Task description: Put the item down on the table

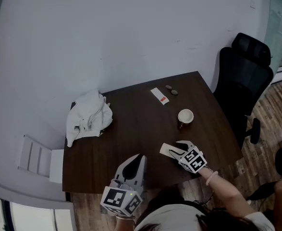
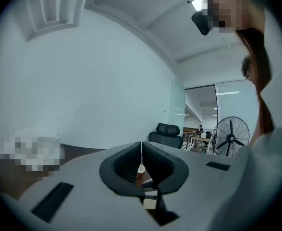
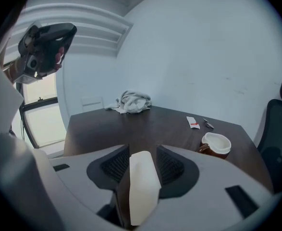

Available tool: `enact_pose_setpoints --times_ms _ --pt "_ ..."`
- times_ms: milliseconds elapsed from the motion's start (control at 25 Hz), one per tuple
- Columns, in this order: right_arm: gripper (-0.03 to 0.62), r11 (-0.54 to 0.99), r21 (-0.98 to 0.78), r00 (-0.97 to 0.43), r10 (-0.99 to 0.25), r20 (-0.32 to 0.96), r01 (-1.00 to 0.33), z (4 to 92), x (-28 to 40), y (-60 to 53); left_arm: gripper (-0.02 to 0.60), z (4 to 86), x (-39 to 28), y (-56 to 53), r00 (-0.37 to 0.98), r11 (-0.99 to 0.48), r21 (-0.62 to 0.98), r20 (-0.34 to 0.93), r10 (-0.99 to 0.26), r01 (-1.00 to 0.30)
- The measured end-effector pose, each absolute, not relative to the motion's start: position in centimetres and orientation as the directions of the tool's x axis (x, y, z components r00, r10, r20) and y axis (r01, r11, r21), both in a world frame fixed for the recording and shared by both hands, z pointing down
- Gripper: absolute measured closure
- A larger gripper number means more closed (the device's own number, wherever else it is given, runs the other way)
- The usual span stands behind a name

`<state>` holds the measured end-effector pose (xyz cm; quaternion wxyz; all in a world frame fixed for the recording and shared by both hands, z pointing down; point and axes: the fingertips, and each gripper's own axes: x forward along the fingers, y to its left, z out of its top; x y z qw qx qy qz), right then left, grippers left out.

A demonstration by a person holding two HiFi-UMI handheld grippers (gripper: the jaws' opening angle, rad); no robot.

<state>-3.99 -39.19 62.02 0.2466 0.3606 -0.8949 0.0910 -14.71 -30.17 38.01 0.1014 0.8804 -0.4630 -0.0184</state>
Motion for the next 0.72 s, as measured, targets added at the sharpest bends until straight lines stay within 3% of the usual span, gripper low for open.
enact_pose_setpoints --times_ms 720 --pt "0.547 0.611 0.022 -0.575 -0.756 0.312 -0.791 53.0 -2.2 -36.8 0.557 37.9 -12.5 -31.3 0.626 -0.612 0.181 0.032 -0.779 -0.770"
